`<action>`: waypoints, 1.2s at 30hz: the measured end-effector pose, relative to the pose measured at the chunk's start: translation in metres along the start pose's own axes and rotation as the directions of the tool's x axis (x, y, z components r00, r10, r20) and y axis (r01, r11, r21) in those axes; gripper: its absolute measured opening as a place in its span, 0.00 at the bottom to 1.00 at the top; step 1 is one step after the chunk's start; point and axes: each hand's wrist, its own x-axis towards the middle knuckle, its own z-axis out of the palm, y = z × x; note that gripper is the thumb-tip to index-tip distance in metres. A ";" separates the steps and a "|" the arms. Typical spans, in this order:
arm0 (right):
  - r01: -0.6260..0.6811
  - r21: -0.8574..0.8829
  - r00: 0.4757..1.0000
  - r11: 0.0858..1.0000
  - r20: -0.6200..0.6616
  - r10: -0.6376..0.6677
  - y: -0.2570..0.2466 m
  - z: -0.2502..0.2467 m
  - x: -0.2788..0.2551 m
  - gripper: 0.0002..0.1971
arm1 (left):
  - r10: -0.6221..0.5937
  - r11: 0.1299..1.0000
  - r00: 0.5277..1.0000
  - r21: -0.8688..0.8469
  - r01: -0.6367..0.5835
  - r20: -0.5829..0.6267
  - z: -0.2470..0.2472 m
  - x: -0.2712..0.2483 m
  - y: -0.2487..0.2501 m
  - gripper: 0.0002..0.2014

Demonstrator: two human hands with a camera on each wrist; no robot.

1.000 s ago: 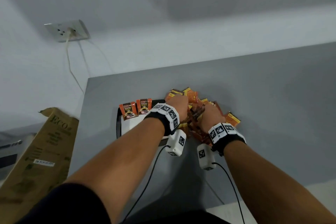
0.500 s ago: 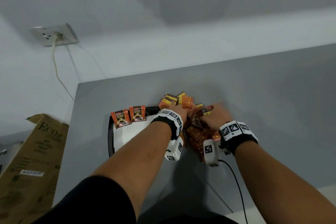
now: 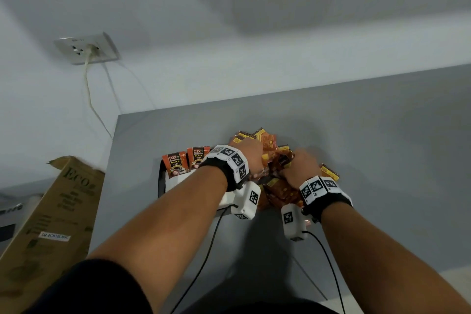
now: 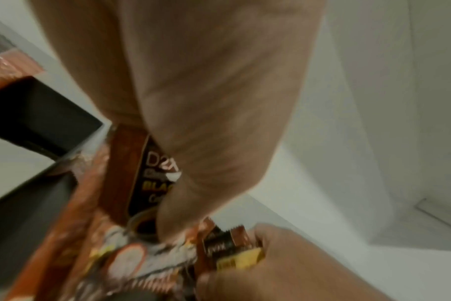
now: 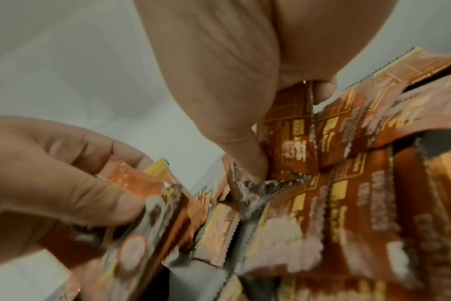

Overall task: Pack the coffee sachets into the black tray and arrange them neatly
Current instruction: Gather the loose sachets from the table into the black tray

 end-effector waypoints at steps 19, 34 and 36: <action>-0.093 0.305 0.993 0.948 0.103 0.064 0.037 -0.066 -0.048 0.10 | -0.002 0.959 0.984 0.278 -0.047 0.176 0.062 -0.027 0.039 0.11; -0.014 0.084 0.999 0.996 0.042 0.011 0.028 -0.038 -0.062 0.15 | 0.225 0.934 0.951 0.231 -0.273 0.211 0.035 -0.011 0.048 0.21; -0.009 0.119 0.999 0.993 0.046 0.003 0.031 -0.038 -0.060 0.17 | 0.222 0.933 0.945 0.231 -0.278 0.241 0.044 -0.009 0.047 0.23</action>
